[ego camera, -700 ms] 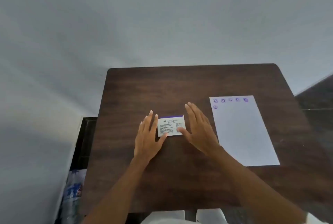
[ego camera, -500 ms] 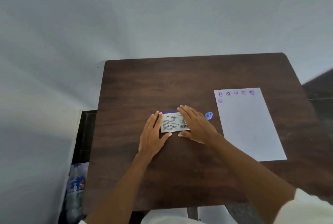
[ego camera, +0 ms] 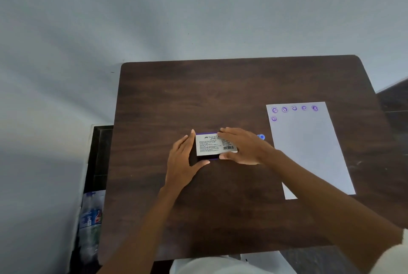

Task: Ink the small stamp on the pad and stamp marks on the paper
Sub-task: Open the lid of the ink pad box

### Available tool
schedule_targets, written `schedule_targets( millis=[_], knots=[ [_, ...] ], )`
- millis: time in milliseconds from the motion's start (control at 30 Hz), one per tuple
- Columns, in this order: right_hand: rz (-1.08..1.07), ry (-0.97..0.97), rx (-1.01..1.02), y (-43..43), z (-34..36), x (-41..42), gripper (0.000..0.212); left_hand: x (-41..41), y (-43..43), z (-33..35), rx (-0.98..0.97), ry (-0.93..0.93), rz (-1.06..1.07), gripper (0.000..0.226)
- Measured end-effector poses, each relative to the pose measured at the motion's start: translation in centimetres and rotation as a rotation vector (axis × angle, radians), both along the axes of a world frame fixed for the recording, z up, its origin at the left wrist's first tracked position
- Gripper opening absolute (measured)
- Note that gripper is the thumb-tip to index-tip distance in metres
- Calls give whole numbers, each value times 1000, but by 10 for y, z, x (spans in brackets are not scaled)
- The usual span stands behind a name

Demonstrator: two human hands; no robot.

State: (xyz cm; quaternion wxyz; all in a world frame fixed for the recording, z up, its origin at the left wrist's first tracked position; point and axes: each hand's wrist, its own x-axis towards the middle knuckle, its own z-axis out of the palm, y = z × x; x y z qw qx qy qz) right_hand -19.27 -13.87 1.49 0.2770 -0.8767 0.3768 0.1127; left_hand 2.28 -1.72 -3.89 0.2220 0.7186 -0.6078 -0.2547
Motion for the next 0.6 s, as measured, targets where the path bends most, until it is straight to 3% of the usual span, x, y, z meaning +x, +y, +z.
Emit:
schedule_targets(
  millis=[133,300,600],
  knots=[
    [-8,-46,78,-20,21,8,57,-1,5,-1,62,112,83,99],
    [-59,-24,186,-48,45,25,35,0,6,-6,60,96,87,94],
    [-250,5,104,-76,23,50,48,-2,6,-6,96,47,66,88]
  ],
)
